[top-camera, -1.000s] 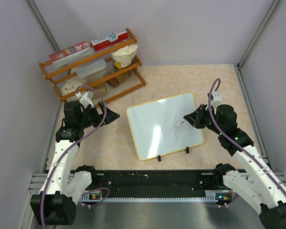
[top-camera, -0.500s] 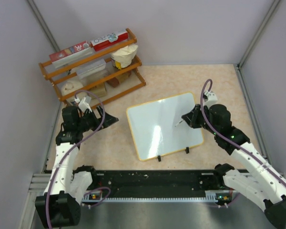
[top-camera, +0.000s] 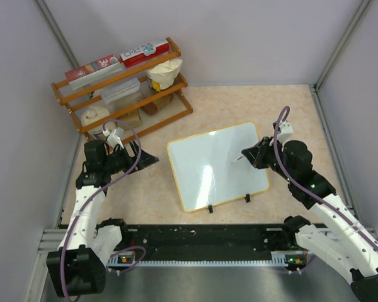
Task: Write a sentence on the whiteboard
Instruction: Move the whiteboard to the center of the board.
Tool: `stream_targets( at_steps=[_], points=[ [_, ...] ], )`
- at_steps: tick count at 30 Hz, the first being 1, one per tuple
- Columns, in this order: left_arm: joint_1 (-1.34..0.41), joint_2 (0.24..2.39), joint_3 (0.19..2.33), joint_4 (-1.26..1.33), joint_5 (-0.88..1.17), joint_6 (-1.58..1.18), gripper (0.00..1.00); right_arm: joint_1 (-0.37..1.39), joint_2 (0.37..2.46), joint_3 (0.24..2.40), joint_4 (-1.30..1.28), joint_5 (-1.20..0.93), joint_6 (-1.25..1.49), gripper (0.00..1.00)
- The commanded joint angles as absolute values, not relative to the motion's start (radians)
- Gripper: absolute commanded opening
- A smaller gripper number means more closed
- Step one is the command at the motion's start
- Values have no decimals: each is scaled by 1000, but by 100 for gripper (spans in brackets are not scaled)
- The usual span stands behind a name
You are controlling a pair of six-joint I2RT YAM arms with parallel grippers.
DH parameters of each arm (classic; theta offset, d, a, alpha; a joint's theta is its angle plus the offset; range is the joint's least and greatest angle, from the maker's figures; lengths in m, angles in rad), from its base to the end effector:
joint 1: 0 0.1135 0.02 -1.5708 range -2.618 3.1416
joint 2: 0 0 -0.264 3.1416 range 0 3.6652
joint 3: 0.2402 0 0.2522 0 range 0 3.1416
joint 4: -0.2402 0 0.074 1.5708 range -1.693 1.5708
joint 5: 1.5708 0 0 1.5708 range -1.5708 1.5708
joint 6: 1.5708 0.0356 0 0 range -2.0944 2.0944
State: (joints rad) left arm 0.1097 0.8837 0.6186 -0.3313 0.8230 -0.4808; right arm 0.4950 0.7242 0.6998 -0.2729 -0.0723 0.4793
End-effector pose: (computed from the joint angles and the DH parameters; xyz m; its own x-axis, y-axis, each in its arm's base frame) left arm 0.1877 -0.0056 0.2562 -0.7394 -0.3978 -0.5431 0.2104 0.6297 -0.7478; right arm 0.1513 0.0846 0.3103 -0.4752 0.2662 -0.8386 -0.3554 0.8138 0.4597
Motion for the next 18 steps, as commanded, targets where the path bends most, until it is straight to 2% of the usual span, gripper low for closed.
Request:
stream_targets(
  at_steps=[1,18],
  points=[
    [114,884,606,-276,871,-459,91,508,696,689,-232,-68,495,0],
    [115,877,575,-250,859,-460,91,508,704,704,-249,-75,485,0]
  ],
)
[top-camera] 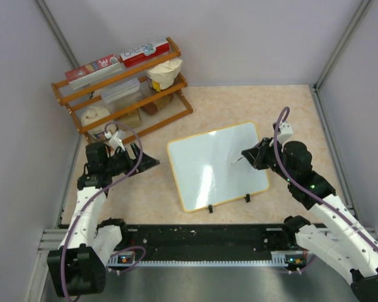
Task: Write a sentence on the whiteboard
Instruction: Move the whiteboard to the center of the board.
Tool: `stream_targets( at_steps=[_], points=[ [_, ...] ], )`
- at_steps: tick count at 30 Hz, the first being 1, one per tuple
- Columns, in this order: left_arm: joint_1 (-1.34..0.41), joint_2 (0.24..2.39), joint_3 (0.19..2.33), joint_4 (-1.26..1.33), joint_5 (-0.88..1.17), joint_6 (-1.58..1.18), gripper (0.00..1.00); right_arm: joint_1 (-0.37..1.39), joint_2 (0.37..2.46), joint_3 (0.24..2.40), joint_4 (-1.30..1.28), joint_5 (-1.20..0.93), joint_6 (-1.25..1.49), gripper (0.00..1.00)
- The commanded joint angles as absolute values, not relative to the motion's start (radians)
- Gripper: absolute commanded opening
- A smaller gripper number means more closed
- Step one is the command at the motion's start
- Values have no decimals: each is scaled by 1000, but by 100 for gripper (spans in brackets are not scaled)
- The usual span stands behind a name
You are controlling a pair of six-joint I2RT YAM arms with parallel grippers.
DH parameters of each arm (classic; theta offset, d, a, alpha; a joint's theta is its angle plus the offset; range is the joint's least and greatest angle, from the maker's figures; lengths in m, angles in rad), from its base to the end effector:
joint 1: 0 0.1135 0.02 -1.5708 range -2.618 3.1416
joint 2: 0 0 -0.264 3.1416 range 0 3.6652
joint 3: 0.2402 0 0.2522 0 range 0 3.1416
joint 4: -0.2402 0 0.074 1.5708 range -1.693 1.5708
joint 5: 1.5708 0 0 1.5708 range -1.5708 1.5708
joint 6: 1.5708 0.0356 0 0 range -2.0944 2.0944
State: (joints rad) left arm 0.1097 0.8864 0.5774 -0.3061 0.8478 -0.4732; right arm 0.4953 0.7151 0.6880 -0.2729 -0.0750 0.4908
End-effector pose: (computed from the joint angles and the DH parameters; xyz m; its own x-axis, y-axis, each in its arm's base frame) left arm 0.1862 -0.0063 0.2444 -0.7549 -0.3865 -0.5298 0.2160 0.6163 -0.7573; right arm 0.1499 0.0840 0.3076 -0.4824 0.2736 -0.8321 -0.3510 0.8100 0.4698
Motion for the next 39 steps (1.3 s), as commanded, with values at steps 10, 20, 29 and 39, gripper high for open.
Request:
stream_targets(
  at_steps=[10,20,29,39],
  points=[
    [114,887,560,-238,847,-463,91,508,704,703,-249,-75,486,0],
    [114,896,529,-166,848,-488,91,508,707,707,-245,-74,480,0],
    [115,897,508,-127,865,-509,90,508,701,699,-241,-75,486,0],
    [109,911,459,-14,897,-555,90,508,710,698,-219,-86,489,0]
  ],
)
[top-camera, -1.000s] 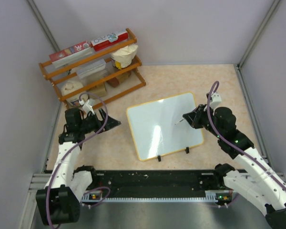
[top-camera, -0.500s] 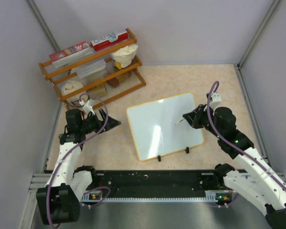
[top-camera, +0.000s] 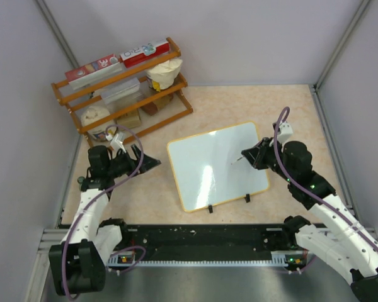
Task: Write a sentence on the whiteboard
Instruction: Move the whiteboard to the center of the board, then hold the whiteboard at the center of the board.
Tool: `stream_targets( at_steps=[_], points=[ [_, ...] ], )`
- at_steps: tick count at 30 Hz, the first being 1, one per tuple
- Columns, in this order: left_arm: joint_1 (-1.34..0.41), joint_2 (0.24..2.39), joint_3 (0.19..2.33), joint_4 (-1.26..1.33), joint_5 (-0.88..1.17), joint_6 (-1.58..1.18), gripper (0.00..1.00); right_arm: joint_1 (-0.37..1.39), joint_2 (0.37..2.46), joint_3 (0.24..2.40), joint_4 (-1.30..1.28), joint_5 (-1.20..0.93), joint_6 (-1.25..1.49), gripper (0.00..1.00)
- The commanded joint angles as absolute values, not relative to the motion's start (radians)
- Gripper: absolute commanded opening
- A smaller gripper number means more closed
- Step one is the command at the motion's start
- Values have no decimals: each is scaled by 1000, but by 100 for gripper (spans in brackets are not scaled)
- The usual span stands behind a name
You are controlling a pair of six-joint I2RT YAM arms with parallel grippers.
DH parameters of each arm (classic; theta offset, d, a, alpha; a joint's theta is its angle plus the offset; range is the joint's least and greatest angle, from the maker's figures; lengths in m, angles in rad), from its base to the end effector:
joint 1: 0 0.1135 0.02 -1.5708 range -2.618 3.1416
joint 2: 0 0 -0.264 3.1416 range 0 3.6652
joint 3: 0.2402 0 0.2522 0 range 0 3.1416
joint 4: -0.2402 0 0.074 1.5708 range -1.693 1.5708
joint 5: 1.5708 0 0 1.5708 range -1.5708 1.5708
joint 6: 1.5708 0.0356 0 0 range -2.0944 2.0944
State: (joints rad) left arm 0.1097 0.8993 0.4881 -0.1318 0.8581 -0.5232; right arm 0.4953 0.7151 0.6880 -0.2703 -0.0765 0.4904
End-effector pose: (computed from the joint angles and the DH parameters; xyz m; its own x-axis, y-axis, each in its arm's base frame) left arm 0.1894 -0.0062 0.2270 -0.7308 -0.4092 -0.5463 0.2391 0.5962 -0.7664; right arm 0.1499 0.0841 0.3079 -0.4809 0.2740 -0.8329 -0.3533 0.8088 0.4701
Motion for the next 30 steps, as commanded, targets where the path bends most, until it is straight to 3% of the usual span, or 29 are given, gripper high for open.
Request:
stream_targets(
  at_steps=[1,15,30],
  points=[
    [106,914,454,-9,899,-561,90,506,715,695,-212,-89,489,0],
    [-81,1072,503,176,841,-571,88,508,724,683,-195,-107,503,0],
    [-164,1270,520,417,931,-572,80,506,715,673,-189,-112,514,0]
  ],
)
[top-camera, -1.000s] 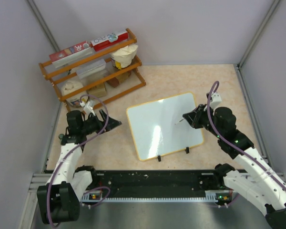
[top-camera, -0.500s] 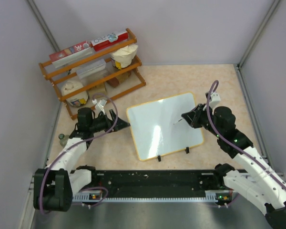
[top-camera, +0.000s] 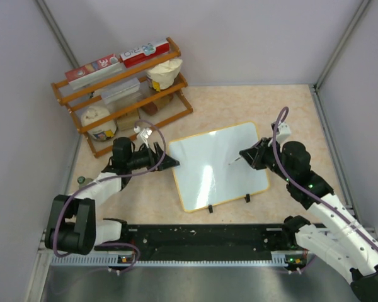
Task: Write a sentence on the whiteboard
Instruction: Hold the whiteboard at the center of the board.
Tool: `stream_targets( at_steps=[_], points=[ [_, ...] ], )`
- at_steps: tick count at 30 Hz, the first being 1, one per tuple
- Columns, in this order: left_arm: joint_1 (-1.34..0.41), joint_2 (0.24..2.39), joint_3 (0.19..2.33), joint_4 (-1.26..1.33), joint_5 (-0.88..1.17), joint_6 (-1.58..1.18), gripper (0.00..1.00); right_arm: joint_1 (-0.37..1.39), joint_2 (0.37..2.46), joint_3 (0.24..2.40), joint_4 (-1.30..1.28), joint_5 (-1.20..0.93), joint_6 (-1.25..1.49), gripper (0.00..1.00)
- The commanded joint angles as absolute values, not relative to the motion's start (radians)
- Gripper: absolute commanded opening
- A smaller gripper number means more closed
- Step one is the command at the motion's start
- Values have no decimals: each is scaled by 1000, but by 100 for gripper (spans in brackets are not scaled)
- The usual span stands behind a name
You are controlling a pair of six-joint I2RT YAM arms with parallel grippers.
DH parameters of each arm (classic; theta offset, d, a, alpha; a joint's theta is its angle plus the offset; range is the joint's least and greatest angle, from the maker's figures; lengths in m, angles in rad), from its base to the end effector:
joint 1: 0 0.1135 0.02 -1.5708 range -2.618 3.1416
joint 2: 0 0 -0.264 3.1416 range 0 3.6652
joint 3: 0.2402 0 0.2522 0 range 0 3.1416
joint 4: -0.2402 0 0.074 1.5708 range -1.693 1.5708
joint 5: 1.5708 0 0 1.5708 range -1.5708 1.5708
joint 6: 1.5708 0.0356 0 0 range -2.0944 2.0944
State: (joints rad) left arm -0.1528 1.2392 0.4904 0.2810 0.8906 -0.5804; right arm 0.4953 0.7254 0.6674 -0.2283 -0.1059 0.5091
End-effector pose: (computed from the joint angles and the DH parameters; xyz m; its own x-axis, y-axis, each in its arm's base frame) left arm 0.2334 -0.0639 0.1968 -0.8013 -0.2255 -0.5542 0.4092 0.4691 -0.7826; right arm 0.1526 0.0867 0.3034 -0.4908 0.2857 -0.8231 -0.3695 0.7873 0.4936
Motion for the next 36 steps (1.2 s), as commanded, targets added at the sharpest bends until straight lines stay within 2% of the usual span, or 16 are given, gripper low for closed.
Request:
stream_targets(
  at_steps=[1,6,11,17,23,30,36],
  points=[
    [-167,1282,517,435,939,-577,78,508,716,673,-189,-113,515,0],
    [-184,1310,502,521,954,-587,70,508,718,676,-189,-115,514,0],
    [-192,1312,491,534,947,-549,55,508,718,678,-187,-115,512,0],
    [-198,1338,473,569,960,-531,43,508,749,689,-170,-136,496,0],
    [-199,1347,450,600,971,-522,38,506,796,666,-20,-241,471,0],
    [-199,1313,407,615,962,-494,39,535,885,699,127,-336,471,0],
    [-199,1264,371,638,963,-492,35,630,974,742,216,-276,440,0]
  ],
)
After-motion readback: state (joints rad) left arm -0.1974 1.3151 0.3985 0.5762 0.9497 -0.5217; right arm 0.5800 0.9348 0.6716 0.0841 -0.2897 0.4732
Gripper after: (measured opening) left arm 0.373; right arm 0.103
